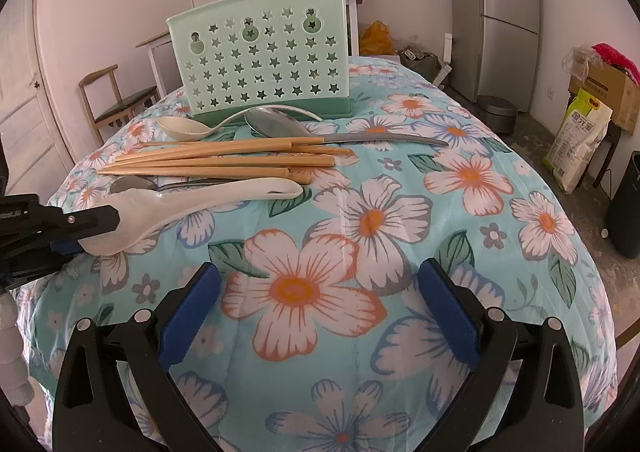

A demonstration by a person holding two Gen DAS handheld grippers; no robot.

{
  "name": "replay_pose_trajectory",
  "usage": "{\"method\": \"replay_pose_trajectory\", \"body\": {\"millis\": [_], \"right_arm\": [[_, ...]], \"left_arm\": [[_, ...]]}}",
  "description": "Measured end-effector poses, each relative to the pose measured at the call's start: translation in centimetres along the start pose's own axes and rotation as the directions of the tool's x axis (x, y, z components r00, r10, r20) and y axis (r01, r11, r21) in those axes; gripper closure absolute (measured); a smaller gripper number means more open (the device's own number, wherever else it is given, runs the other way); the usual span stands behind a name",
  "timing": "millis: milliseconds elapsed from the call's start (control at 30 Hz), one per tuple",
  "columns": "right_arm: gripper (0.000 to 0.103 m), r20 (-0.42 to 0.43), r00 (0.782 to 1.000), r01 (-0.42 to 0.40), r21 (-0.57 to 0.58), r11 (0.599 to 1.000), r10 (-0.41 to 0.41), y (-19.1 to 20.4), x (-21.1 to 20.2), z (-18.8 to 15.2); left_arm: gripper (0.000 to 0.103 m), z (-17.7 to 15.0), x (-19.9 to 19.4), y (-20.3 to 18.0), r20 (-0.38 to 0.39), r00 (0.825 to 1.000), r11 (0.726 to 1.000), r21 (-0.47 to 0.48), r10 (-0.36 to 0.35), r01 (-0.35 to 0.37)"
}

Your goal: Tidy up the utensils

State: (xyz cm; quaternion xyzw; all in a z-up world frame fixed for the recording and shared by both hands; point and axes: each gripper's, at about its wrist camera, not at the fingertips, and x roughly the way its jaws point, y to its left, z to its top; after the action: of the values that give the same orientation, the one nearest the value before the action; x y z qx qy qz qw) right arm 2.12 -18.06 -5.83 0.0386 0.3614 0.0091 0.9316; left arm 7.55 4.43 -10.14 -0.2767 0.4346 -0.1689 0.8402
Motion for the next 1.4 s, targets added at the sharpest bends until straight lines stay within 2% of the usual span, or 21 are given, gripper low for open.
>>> {"method": "replay_pose_trajectory", "body": {"millis": [133, 333, 433, 533, 633, 767, 967, 1033, 1200, 1233, 1300, 1400], "right_arm": [[0.006, -0.004, 1.0, -0.009, 0.0, 1.0, 0.009, 0.0, -0.1, 0.1], [0.006, -0.042, 0.999, -0.02, -0.036, 0.999, 0.019, -0.5, -0.7, 1.1], [0.006, 0.016, 1.0, -0.006, -0.065, 0.998, 0.007, -0.6, -2.2, 2.4], [0.008, 0.077, 0.997, -0.009, -0.185, 0.983, 0.024, 1.5, -3.2, 4.2], [0.019, 0.096, 0.994, -0.021, -0.347, 0.938, 0.058, 5.3, -2.9, 5.1], [0.042, 0.025, 0.993, -0.089, -0.496, 0.864, 0.117, 10.4, -0.7, 5.2], [0.066, -0.011, 0.997, -0.069, -0.67, 0.739, 0.082, 15.6, 2.1, 3.9], [0.071, -0.012, 0.997, -0.058, -0.707, 0.704, 0.071, 16.9, 2.7, 3.6], [0.084, -0.004, 1.0, -0.02, -0.76, 0.65, 0.027, 18.4, 3.9, 3.2], [0.091, 0.0, 1.0, -0.011, -0.773, 0.635, 0.018, 18.8, 4.3, 2.9], [0.093, 0.019, 1.0, 0.014, -0.79, 0.613, 0.001, 19.2, 4.7, 2.7], [0.094, 0.006, 1.0, 0.002, -0.783, 0.622, 0.005, 19.2, 4.7, 3.1]], "left_arm": [[0.094, 0.2, -0.3, 0.8, 0.002, 1.0, 0.999, -0.044, -0.029, 0.029], [0.094, -0.1, -2.8, 2.2, 0.001, 1.0, 1.0, -0.015, -0.024, 0.024], [0.094, -0.5, -4.7, 3.9, 0.005, 1.0, 1.0, -0.003, -0.023, 0.023], [0.094, -0.6, -7.1, 5.9, 0.028, 1.0, 1.0, 0.001, -0.007, 0.007], [0.094, -0.2, -8.7, 7.7, 0.069, 0.997, 1.0, -0.021, 0.019, -0.017], [0.095, 0.6, -10.5, 9.9, 0.128, 0.99, 0.997, -0.066, 0.053, -0.045], [0.095, 1.7, -12.7, 12.8, 0.194, 0.978, 0.991, -0.124, 0.081, -0.058], [0.096, 2.0, -12.9, 13.3, 0.201, 0.976, 0.989, -0.136, 0.078, -0.051], [0.096, 2.3, -13.0, 14.0, 0.203, 0.976, 0.988, -0.149, 0.076, -0.046], [0.096, 2.3, -12.9, 14.0, 0.203, 0.976, 0.987, -0.15, 0.079, -0.048], [0.096, 2.3, -13.1, 14.1, 0.206, 0.975, 0.986, -0.156, 0.083, -0.051], [0.096, 2.6, -13.5, 13.8, 0.223, 0.97, 0.985, -0.161, 0.095, -0.059]]}}
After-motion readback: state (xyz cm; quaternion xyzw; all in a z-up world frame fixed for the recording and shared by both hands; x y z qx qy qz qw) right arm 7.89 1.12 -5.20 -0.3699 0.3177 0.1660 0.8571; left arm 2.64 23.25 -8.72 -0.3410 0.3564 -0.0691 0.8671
